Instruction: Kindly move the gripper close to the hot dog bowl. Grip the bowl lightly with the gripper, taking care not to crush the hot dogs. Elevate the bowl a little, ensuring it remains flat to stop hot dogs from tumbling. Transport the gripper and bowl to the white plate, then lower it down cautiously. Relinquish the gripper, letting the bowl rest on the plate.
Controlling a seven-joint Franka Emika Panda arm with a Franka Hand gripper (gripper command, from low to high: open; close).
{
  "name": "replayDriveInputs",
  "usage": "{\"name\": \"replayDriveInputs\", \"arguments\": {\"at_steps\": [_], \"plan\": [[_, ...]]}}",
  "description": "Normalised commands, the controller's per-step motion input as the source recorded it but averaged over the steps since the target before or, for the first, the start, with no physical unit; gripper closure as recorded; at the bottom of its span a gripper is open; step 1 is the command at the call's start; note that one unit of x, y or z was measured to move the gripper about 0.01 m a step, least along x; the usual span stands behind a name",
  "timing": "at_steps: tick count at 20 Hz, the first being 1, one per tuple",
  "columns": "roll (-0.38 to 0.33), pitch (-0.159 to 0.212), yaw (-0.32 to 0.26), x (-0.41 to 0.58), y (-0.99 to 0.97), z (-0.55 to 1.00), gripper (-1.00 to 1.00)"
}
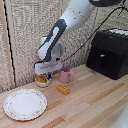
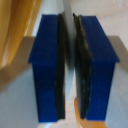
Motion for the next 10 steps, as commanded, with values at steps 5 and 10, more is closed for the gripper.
{"name": "replayDriveInputs", "arguments": {"at_steps": [5,10], "plan": [[0.122,-0.024,0.055,0.0,0.0,0.77,1.0],[0.123,0.002,0.083,0.0,0.0,0.85,1.0]]}}
